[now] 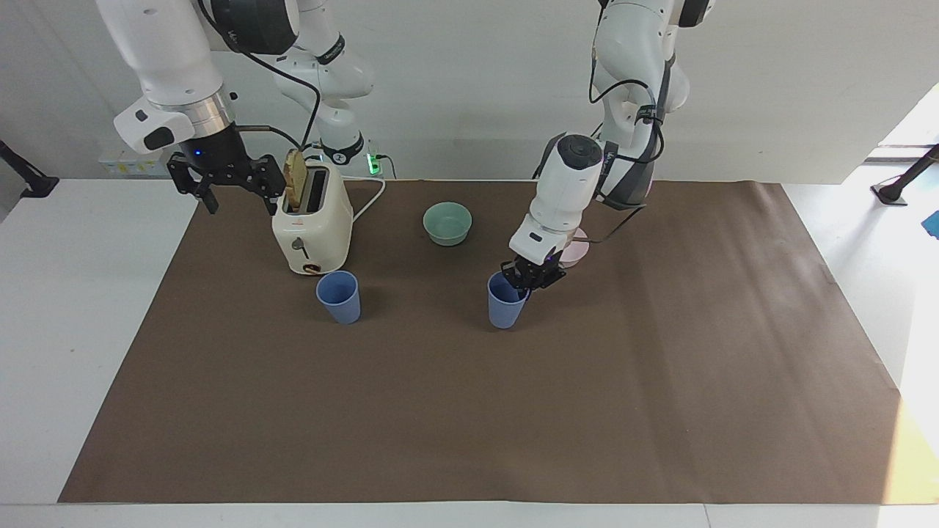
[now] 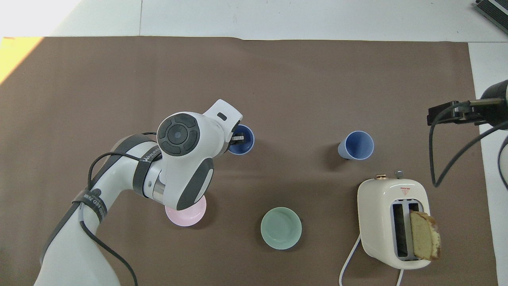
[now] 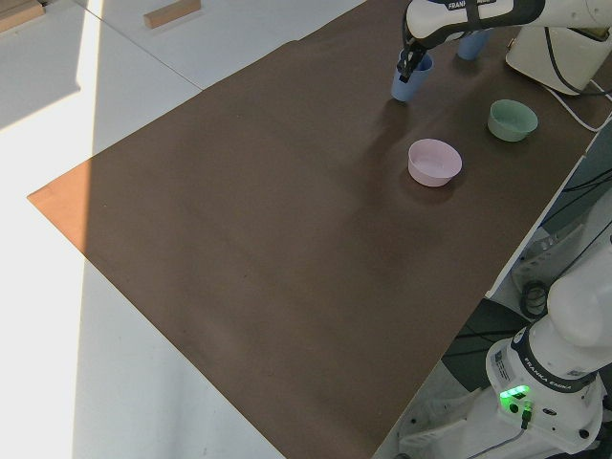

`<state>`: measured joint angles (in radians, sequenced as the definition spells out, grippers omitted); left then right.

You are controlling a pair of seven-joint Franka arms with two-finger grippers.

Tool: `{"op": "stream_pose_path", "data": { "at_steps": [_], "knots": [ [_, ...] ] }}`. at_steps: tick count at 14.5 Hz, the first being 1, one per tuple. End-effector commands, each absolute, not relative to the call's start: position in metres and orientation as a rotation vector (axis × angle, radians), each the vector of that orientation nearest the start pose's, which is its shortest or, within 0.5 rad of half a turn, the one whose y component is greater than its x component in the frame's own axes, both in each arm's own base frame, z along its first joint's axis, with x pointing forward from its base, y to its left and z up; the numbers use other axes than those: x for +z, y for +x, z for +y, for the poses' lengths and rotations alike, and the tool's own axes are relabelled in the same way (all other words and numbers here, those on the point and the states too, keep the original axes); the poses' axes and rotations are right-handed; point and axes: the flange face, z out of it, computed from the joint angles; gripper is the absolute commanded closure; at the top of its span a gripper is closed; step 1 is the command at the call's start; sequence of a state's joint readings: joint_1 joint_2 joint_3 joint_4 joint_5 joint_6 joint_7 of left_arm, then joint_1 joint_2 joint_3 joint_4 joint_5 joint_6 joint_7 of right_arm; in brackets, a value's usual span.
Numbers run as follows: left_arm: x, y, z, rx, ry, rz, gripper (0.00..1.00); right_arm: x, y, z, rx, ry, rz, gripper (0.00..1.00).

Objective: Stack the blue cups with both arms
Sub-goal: 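Carry the blue cup toward the table center and set it down, then release the cup with the left gripper while the right gripper reaches the other cup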

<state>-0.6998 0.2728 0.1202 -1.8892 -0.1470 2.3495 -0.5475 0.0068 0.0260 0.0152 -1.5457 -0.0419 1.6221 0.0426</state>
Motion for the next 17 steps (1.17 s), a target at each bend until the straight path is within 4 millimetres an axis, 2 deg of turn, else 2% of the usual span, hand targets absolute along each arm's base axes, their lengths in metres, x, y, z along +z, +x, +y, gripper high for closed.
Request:
{"op": "stream_pose_path", "data": {
  "at_steps": [1, 2, 3, 5, 6, 8, 11, 13, 15, 17],
  "knots": [
    [0.385, 0.533, -0.351, -0.218, -3.295, -0.106, 0.25, 0.627, 0.562, 0.004, -0.108, -3.174, 0.015, 0.0],
    [0.388, 0.534, -0.349, -0.222, -3.296, -0.11, 0.07, 0.627, 0.562, 0.004, -0.108, -3.174, 0.012, 0.0],
    [0.393, 0.534, -0.345, -0.214, -3.293, -0.109, 0.0, 0.627, 0.562, 0.004, -0.108, -3.174, 0.005, 0.0],
    [0.405, 0.535, -0.337, -0.175, -3.281, -0.123, 0.0, 0.617, 0.562, 0.005, -0.084, -3.172, 0.007, 0.0],
    [0.419, 0.541, -0.321, -0.188, -3.286, -0.152, 0.0, 0.609, 0.564, 0.006, -0.099, -3.154, 0.01, 0.0],
    [0.455, 0.545, -0.284, -0.182, -3.288, -0.114, 0.0, 0.597, 0.568, 0.007, -0.123, -3.138, 0.014, 0.0],
    [0.504, 0.541, -0.216, -0.114, -3.279, -0.007, 0.0, 0.559, 0.58, 0.018, -0.163, -3.133, -0.009, 0.0],
    [0.523, 0.545, -0.169, -0.12, -3.265, 0.056, 0.0, 0.523, 0.589, 0.032, -0.195, -3.115, -0.035, 0.0],
    [0.541, 0.551, -0.13, -0.117, -3.219, 0.13, 0.0, 0.491, 0.596, 0.039, -0.151, -3.108, -0.053, 0.0],
    [0.565, 0.557, -0.093, -0.106, -3.182, 0.227, 0.0, 0.47, 0.601, 0.045, -0.106, -3.11, -0.074, 0.0]
  ]
}}
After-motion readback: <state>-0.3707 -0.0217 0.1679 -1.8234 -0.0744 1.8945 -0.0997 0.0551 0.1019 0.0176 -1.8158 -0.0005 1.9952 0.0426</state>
